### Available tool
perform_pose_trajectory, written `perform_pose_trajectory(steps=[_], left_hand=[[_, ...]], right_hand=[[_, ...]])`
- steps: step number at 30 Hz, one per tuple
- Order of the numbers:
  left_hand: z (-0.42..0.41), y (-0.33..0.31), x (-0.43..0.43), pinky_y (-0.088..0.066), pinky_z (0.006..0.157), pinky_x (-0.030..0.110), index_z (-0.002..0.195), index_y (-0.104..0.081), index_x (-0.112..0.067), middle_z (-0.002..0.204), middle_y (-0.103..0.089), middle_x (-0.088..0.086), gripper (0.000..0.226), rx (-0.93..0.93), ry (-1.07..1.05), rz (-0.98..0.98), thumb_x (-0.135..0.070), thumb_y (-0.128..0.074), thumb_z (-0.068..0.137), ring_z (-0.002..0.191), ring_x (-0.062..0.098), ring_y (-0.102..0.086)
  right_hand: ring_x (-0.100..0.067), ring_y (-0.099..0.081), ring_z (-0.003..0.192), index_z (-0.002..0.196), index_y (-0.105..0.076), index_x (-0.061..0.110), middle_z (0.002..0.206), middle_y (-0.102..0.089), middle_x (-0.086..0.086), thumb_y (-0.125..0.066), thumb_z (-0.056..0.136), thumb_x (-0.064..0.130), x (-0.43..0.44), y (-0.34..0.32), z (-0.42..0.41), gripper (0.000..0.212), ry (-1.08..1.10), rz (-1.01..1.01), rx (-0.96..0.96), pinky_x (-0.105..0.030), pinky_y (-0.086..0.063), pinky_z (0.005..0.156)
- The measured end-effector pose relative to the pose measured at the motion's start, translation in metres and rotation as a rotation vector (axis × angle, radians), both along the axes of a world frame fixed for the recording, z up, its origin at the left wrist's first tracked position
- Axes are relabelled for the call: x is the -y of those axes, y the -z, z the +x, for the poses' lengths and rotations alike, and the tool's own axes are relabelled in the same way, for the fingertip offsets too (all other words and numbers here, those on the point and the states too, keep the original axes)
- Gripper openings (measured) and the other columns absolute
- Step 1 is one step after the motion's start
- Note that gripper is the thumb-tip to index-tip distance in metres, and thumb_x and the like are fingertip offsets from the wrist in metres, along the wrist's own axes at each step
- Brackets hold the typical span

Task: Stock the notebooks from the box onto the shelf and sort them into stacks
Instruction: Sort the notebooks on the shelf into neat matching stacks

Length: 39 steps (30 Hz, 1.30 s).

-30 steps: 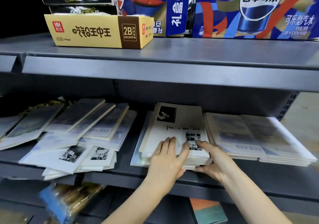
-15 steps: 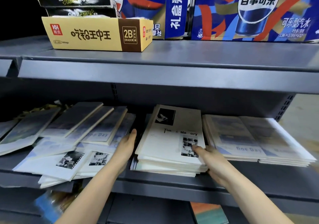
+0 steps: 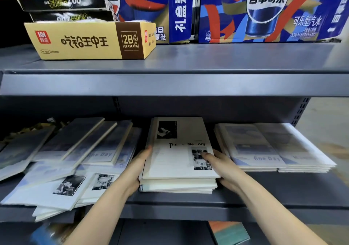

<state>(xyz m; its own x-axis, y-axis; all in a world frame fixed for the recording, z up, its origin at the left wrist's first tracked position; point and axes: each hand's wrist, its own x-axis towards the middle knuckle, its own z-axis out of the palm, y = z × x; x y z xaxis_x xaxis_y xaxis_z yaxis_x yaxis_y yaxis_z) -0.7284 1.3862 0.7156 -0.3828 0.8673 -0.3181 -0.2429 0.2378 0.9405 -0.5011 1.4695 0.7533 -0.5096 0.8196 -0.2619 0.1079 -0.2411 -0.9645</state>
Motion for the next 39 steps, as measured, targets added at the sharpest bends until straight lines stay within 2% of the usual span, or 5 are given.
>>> perform_pose_trajectory(steps=[8, 12, 17, 20, 39], left_hand=[[0.017, -0.008, 0.005, -0.019, 0.112, 0.039, 0.136, -0.044, -0.018, 0.14, -0.041, -0.006, 0.064, -0.048, -0.096, -0.065, -0.041, -0.065, 0.081, 0.136, 0.02, -0.031], [0.014, -0.009, 0.008, -0.023, 0.113, 0.041, 0.122, -0.057, -0.019, 0.135, -0.05, 0.002, 0.061, -0.038, -0.098, -0.087, -0.043, -0.071, 0.068, 0.13, 0.024, -0.04], [0.012, -0.019, 0.01, -0.046, 0.071, 0.033, 0.109, -0.061, -0.009, 0.087, -0.067, 0.01, 0.028, 0.054, -0.079, -0.045, -0.024, -0.06, 0.085, 0.083, 0.027, -0.061], [0.012, -0.023, 0.008, -0.045, 0.063, 0.031, 0.103, -0.061, -0.008, 0.081, -0.067, 0.01, 0.021, 0.066, -0.083, -0.059, -0.021, -0.059, 0.087, 0.077, 0.027, -0.061], [0.014, -0.032, 0.008, -0.048, 0.068, 0.033, 0.1, -0.067, -0.006, 0.089, -0.069, 0.014, 0.032, 0.097, -0.079, -0.114, -0.029, -0.068, 0.078, 0.083, 0.031, -0.064]], right_hand=[[-0.019, -0.032, 0.139, 0.14, -0.039, 0.011, 0.141, -0.045, 0.004, -0.034, 0.097, 0.05, 0.005, 0.014, -0.004, 0.059, 0.109, -0.194, -0.179, -0.038, -0.026, 0.106], [-0.017, -0.039, 0.135, 0.116, -0.053, 0.058, 0.135, -0.054, 0.014, -0.054, 0.072, 0.074, 0.012, 0.017, -0.007, 0.047, 0.162, -0.274, -0.338, -0.052, -0.019, 0.115], [-0.024, -0.066, 0.098, 0.108, -0.063, 0.034, 0.094, -0.075, 0.0, -0.043, 0.095, 0.046, 0.013, 0.018, -0.009, 0.027, 0.233, -0.326, -0.401, -0.041, -0.049, 0.087], [-0.02, -0.055, 0.119, 0.11, -0.06, 0.048, 0.116, -0.068, 0.009, -0.056, 0.08, 0.062, 0.009, 0.017, -0.008, 0.033, 0.159, -0.299, -0.301, -0.049, -0.032, 0.109], [-0.009, -0.03, 0.137, 0.144, -0.034, 0.025, 0.14, -0.041, 0.011, -0.042, 0.098, 0.037, 0.009, 0.006, -0.006, 0.049, 0.072, -0.15, -0.058, -0.029, -0.019, 0.107]])
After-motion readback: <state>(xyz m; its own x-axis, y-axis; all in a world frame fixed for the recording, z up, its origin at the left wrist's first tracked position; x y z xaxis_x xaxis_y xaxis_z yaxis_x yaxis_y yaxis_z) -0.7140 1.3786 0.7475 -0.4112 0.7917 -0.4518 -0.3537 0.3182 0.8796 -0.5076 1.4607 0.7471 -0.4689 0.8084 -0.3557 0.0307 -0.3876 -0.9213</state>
